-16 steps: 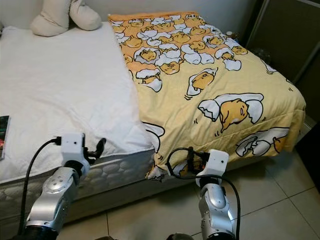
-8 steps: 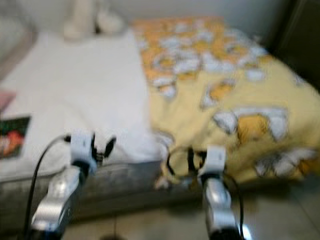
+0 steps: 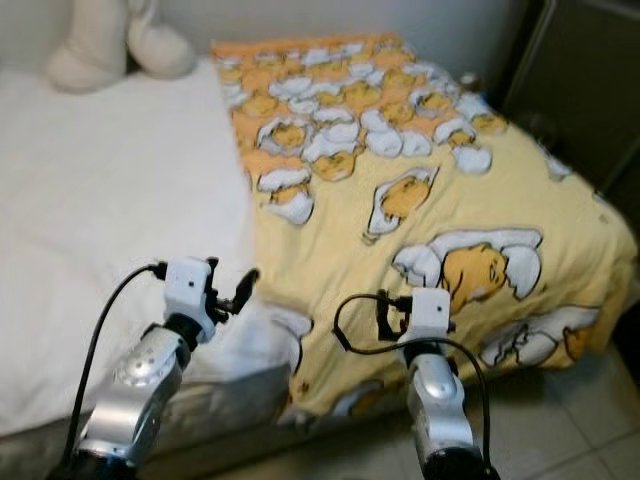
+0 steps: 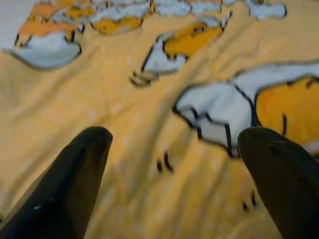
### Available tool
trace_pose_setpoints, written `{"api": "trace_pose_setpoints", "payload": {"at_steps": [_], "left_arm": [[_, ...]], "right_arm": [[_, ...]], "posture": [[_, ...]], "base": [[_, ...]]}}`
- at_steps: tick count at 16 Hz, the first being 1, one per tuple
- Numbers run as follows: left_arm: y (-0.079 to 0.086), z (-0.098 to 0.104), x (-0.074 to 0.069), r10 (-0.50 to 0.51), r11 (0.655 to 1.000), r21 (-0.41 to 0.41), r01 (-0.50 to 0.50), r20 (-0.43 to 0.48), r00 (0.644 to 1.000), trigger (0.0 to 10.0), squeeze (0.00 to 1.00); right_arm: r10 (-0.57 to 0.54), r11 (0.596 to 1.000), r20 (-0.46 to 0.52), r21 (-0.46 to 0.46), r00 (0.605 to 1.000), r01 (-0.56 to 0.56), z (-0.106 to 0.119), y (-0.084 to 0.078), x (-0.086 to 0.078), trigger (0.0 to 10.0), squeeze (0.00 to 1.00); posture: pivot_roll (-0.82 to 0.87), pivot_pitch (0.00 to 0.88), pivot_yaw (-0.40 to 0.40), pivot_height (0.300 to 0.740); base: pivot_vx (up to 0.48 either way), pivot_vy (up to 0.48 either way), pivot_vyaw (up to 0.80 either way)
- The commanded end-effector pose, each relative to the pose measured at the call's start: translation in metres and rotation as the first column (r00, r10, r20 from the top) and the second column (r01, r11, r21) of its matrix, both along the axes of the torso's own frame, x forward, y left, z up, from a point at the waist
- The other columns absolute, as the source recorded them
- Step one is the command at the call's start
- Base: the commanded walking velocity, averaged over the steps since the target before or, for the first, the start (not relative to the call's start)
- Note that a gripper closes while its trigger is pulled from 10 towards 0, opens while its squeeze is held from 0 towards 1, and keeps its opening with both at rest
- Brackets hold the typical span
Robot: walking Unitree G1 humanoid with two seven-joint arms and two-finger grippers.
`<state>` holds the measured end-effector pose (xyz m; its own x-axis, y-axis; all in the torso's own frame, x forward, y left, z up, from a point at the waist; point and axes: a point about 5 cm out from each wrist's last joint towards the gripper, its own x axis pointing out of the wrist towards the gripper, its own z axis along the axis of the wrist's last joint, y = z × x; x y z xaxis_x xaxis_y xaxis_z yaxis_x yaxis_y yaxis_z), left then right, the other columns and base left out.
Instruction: Clean up the room
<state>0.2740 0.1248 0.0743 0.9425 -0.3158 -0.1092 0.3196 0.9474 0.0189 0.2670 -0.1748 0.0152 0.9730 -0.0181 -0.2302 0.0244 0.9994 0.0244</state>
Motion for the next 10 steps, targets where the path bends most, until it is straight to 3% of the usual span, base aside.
{"api": "trace_pose_setpoints", "payload": {"at_steps": [1, 6, 9, 10], "left_arm": [[0.011, -0.001, 0.001, 0.031, 0.999, 0.020, -0.031, -0.010, 0.999, 10.0, 0.00], [0.026, -0.002, -0.002, 0.047, 0.998, 0.048, -0.045, -0.040, 0.998, 10.0, 0.00], [0.027, 0.006, 0.003, 0.074, 0.997, 0.038, -0.074, -0.005, 0.997, 10.0, 0.00], [0.026, 0.011, 0.007, 0.120, 0.993, -0.012, -0.120, 0.020, 0.993, 10.0, 0.00]], "right_arm": [[0.030, 1.000, 0.015, 0.000, 0.999, -0.030, 0.004, 0.011, 0.004, 10.0, 0.00], [-0.002, 1.000, 0.060, -0.012, 0.998, 0.003, 0.029, 0.008, 0.044, 10.0, 0.00], [0.015, 0.999, 0.102, -0.030, 0.995, -0.012, 0.033, 0.011, 0.043, 10.0, 0.00], [0.026, 0.999, 0.140, -0.046, 0.990, -0.020, 0.037, 0.015, 0.044, 10.0, 0.00]], "posture": [[-0.09, 0.000, 0.036, 0.740], [-0.05, 0.000, 0.064, 0.740], [-0.05, 0.000, 0.053, 0.740], [-0.06, 0.000, 0.051, 0.740]], "base": [[0.000, 0.000, 0.00], [0.000, 0.000, 0.00], [0.000, 0.000, 0.00], [0.398, 0.000, 0.00]]}}
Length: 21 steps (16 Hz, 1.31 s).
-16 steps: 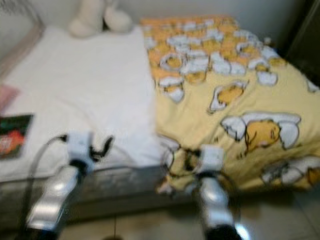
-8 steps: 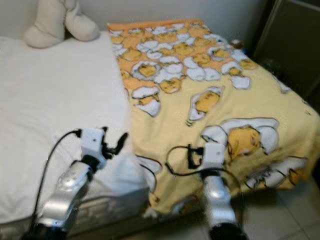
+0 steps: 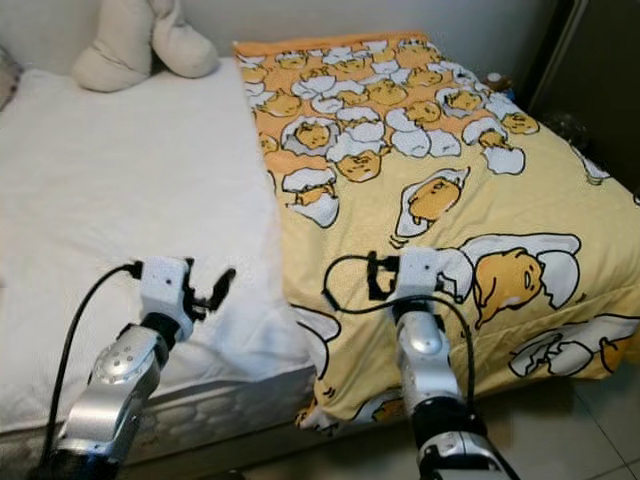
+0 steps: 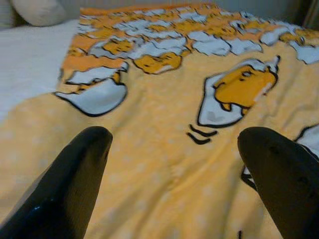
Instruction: Clean up the room
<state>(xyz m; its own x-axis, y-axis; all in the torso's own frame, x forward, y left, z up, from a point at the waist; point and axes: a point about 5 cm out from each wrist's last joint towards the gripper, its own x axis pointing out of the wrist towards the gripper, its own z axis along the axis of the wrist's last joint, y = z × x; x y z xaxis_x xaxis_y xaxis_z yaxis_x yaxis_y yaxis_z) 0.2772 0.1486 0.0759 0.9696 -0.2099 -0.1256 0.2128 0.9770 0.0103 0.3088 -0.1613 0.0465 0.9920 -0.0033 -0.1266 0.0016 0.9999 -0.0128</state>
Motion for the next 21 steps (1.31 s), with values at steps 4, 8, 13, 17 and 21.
{"api": "trace_pose_setpoints", "payload": {"at_steps": [4, 8, 13, 17, 21], "left_arm": [[-0.036, 0.029, 0.006, -0.046, 0.998, -0.045, 0.053, 0.133, 0.990, 10.0, 0.00], [-0.035, 0.024, 0.004, -0.016, 0.997, -0.075, 0.024, 0.101, 0.995, 10.0, 0.00], [-0.026, 0.018, 0.001, 0.106, 0.988, -0.119, -0.101, 0.034, 0.994, 10.0, 0.00], [-0.024, 0.022, 0.001, 0.097, 0.992, -0.086, -0.093, 0.047, 0.994, 10.0, 0.00], [-0.028, 0.021, 0.000, 0.076, 0.994, -0.079, -0.072, 0.044, 0.996, 10.0, 0.00]], "right_arm": [[0.039, 0.999, 0.114, -0.041, 0.993, -0.034, 0.027, 0.006, 0.016, 10.0, 0.00], [0.030, 0.999, 0.117, -0.043, 0.993, -0.025, 0.032, 0.000, 0.023, 10.0, 0.00], [0.050, 0.999, 0.013, -0.009, 0.999, -0.050, 0.039, -0.001, 0.044, 10.0, 0.00], [0.092, 0.995, 0.043, 0.032, 0.995, -0.093, 0.047, 0.007, 0.050, 10.0, 0.00], [0.083, 0.996, 0.024, 0.026, 0.996, -0.084, 0.043, 0.009, 0.050, 10.0, 0.00]], "posture": [[-0.08, 0.000, 0.037, 0.740], [-0.08, 0.000, 0.036, 0.740], [-0.04, 0.000, 0.023, 0.740], [-0.02, 0.000, 0.011, 0.740], [-0.02, 0.000, 0.012, 0.740]], "base": [[0.430, 0.000, 0.00], [0.434, 0.000, 0.00], [0.167, 0.000, 0.00], [0.000, -0.210, 0.50], [0.000, -0.448, 0.49]]}}
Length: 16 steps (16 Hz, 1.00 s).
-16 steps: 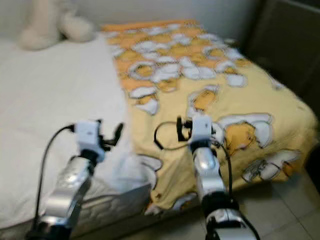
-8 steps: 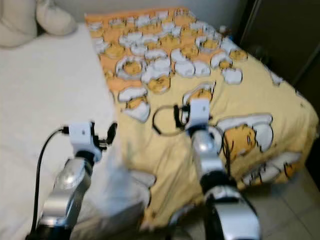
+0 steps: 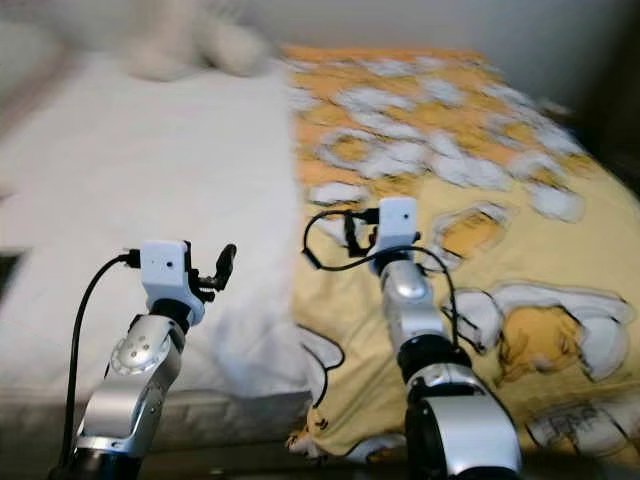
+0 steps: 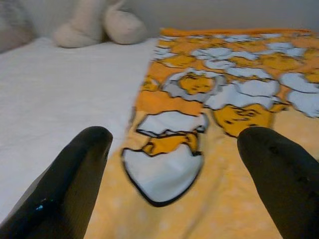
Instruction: Clean up the room
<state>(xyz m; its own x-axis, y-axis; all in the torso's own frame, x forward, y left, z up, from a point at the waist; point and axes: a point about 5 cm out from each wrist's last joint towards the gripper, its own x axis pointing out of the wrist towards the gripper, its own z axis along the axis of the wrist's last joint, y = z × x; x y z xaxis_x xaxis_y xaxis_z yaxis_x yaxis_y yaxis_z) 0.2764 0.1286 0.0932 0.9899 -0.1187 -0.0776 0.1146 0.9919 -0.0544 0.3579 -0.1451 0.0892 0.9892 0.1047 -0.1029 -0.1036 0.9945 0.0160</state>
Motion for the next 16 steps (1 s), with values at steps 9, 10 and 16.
{"api": "trace_pose_setpoints", "payload": {"at_steps": [9, 10, 16], "left_arm": [[0.030, 0.016, -0.034, 0.014, 0.997, 0.081, -0.012, -0.019, 1.000, 10.0, 0.00], [0.038, 0.016, -0.042, 0.028, 0.994, 0.106, -0.024, -0.038, 0.999, 10.0, 0.00], [0.053, 0.026, -0.080, 0.044, 0.985, 0.170, -0.025, -0.108, 0.993, 10.0, 0.00]], "right_arm": [[-0.056, 0.994, -0.069, -0.102, 0.996, 0.049, -0.003, 0.015, 0.007, 10.0, 0.00], [-0.079, 0.990, -0.073, -0.126, 0.994, 0.070, -0.002, 0.014, 0.008, 10.0, 0.00], [-0.054, 0.985, -0.230, -0.169, 0.972, 0.015, -0.028, 0.027, -0.004, 10.0, 0.00]], "posture": [[0.12, 0.121, 0.059, 0.740], [0.15, 0.159, 0.063, 0.740], [0.25, 0.261, 0.075, 0.740]], "base": [[0.039, -0.034, 0.00], [0.000, 0.000, 0.00], [0.000, 0.000, 0.00]]}}
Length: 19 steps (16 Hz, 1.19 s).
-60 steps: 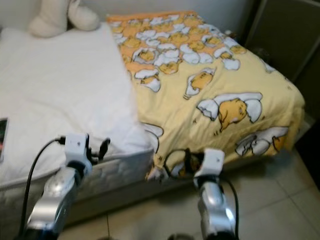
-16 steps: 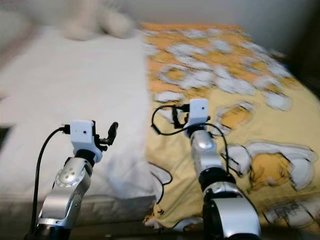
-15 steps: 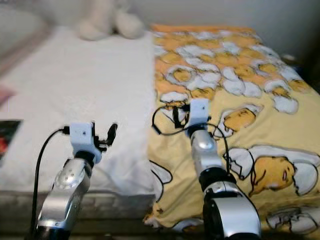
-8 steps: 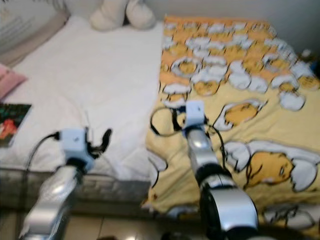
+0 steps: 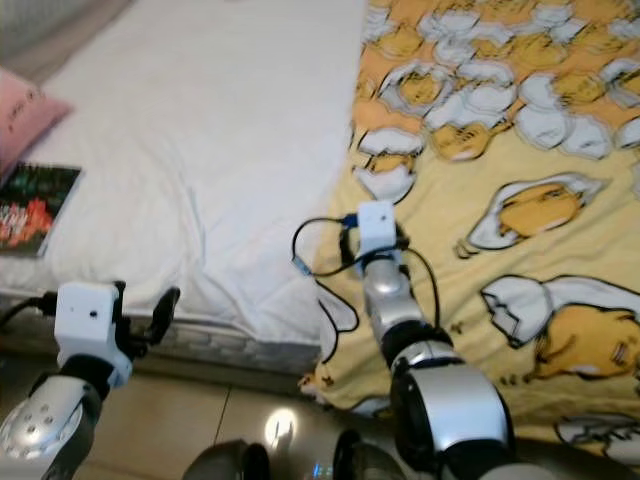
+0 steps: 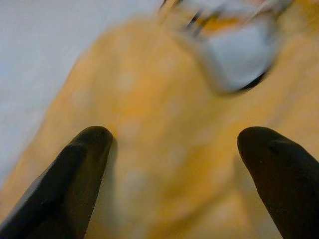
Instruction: Clean up the room
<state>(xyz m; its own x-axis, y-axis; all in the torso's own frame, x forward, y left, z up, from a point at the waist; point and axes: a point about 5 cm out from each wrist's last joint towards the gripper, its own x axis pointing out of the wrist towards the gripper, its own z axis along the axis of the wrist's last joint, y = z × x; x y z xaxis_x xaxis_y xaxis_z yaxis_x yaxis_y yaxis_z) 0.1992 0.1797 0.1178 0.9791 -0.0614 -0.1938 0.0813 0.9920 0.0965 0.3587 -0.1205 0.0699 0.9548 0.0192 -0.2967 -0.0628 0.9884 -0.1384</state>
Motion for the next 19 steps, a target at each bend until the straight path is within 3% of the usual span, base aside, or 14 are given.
{"api": "trace_pose_setpoints", "payload": {"at_steps": [1, 2, 6, 11, 12, 13, 14, 15, 16, 17, 19], "left_arm": [[0.002, 0.002, -0.003, 0.000, 1.000, 0.008, 0.000, -0.013, 1.000, 10.0, 0.00], [0.001, 0.004, -0.005, -0.003, 1.000, 0.009, 0.003, -0.022, 1.000, 10.0, 0.00], [0.002, 0.005, -0.001, -0.006, 1.000, 0.009, 0.007, -0.032, 0.999, 10.0, 0.00], [-0.002, 0.000, 0.000, -0.023, 1.000, -0.003, 0.023, -0.053, 0.998, 10.0, 0.00], [-0.004, -0.003, 0.005, -0.030, 1.000, -0.011, 0.030, -0.056, 0.998, 10.0, 0.00], [-0.006, -0.004, 0.010, -0.035, 0.999, -0.016, 0.034, -0.048, 0.998, 10.0, 0.00], [-0.007, -0.004, 0.013, -0.037, 0.999, -0.018, 0.037, -0.043, 0.998, 10.0, 0.00], [-0.012, -0.004, 0.024, -0.047, 0.998, -0.032, 0.047, -0.016, 0.999, 10.0, 0.00], [-0.016, -0.005, 0.033, -0.056, 0.998, -0.042, 0.056, 0.002, 0.998, 10.0, 0.00], [-0.020, -0.005, 0.040, -0.063, 0.997, -0.050, 0.064, 0.019, 0.998, 10.0, 0.00], [-0.027, -0.004, 0.053, -0.067, 0.995, -0.073, 0.071, 0.059, 0.996, 10.0, 0.00]], "right_arm": [[0.025, 1.000, -0.076, 0.016, 0.997, -0.024, -0.014, 0.005, -0.008, 10.0, 0.00], [0.056, 0.996, -0.153, 0.073, 0.987, -0.046, -0.027, 0.011, -0.017, 10.0, 0.00], [0.196, 0.973, -0.275, 0.173, 0.941, -0.152, -0.055, 0.036, -0.043, 10.0, 0.00], [0.388, 0.897, -0.248, 0.320, 0.888, -0.303, -0.073, 0.083, -0.078, 10.0, 0.00], [0.442, 0.872, -0.206, 0.329, 0.873, -0.364, -0.076, 0.102, -0.093, 10.0, 0.00], [0.438, 0.872, -0.158, 0.313, 0.885, -0.375, -0.071, 0.105, -0.091, 10.0, 0.00], [0.431, 0.874, -0.129, 0.307, 0.893, -0.377, -0.068, 0.106, -0.089, 10.0, 0.00], [0.366, 0.895, -0.008, 0.277, 0.930, -0.350, -0.051, 0.097, -0.076, 10.0, 0.00], [0.321, 0.910, 0.079, 0.250, 0.944, -0.330, -0.039, 0.087, -0.067, 10.0, 0.00], [0.288, 0.922, 0.153, 0.222, 0.945, -0.317, -0.028, 0.074, -0.062, 10.0, 0.00], [0.223, 0.946, 0.285, 0.169, 0.932, -0.278, -0.005, 0.044, -0.060, 10.0, 0.00]], "posture": [[0.26, 0.263, 0.077, 0.740], [0.26, 0.261, 0.077, 0.740], [0.24, 0.249, 0.067, 0.740], [0.18, 0.234, 0.056, 0.740], [0.16, 0.214, 0.051, 0.740], [0.15, 0.200, 0.049, 0.740], [0.14, 0.192, 0.047, 0.740], [0.10, 0.121, 0.035, 0.740], [0.08, 0.077, 0.028, 0.740], [0.05, 0.022, 0.019, 0.740], [0.01, 0.000, 0.005, 0.740]], "base": [[0.000, 0.000, 0.00], [0.000, 0.000, 0.00], [0.000, 0.000, 0.00], [0.000, 0.000, 0.00], [0.000, 0.000, 0.00], [0.000, 0.000, 0.00], [0.000, 0.000, 0.00], [0.000, 0.000, 0.00], [0.000, 0.000, 0.00], [0.000, 0.000, 0.00], [0.000, 0.000, 0.00]]}}
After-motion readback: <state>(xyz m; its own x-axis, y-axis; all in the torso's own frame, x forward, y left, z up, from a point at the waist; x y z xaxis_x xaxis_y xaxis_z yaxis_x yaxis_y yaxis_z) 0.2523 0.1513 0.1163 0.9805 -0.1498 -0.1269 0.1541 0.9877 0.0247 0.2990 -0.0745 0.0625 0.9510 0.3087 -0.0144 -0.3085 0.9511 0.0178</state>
